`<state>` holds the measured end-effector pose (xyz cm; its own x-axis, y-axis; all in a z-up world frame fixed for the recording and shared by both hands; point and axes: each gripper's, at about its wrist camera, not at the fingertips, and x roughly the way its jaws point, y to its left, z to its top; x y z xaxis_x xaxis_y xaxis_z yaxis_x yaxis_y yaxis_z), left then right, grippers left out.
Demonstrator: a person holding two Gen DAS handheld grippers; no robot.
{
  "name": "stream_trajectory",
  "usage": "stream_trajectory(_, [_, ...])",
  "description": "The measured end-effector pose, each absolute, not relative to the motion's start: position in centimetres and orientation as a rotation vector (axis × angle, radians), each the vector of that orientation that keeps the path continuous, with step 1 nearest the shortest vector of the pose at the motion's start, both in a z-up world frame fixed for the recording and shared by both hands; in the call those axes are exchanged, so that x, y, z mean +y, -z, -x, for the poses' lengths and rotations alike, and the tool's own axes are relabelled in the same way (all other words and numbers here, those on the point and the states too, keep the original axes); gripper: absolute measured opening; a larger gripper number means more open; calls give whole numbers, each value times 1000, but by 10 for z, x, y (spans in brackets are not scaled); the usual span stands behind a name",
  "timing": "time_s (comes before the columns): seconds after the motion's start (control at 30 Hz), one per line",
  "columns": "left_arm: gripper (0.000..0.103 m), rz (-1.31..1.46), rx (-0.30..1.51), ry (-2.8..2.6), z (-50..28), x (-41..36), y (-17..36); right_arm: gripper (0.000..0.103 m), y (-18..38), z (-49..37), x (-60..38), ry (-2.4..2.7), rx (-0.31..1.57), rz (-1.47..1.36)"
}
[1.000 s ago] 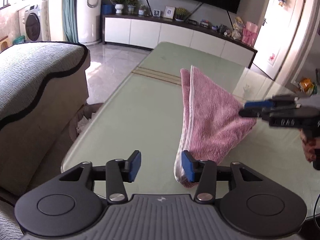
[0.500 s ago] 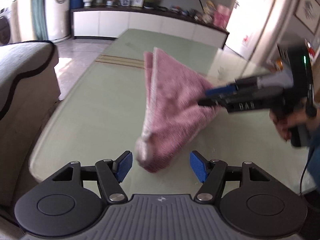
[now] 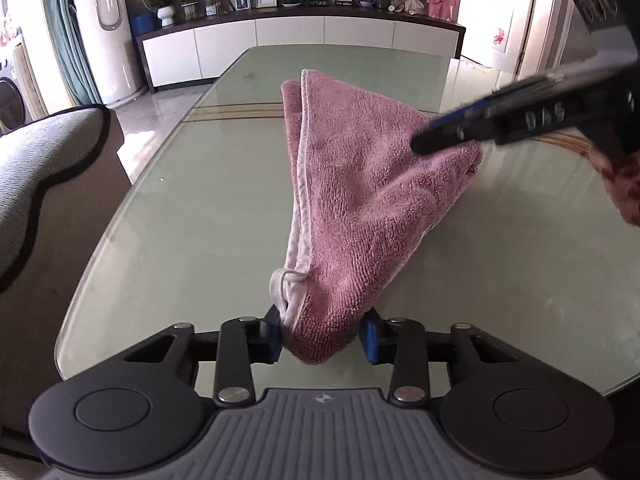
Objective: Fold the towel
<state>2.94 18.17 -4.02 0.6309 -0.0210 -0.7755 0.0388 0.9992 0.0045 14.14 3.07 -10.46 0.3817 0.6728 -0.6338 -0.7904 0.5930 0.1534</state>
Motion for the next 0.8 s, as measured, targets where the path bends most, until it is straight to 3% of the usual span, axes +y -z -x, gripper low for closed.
stream_trajectory(0.37, [27,4,892,59,-28,187,33,37,115,-165,60,-956,753,332])
stream_trajectory(0.8, [25,80,818,108,-19,190,-1,38,119,-162,72,-971,877,454])
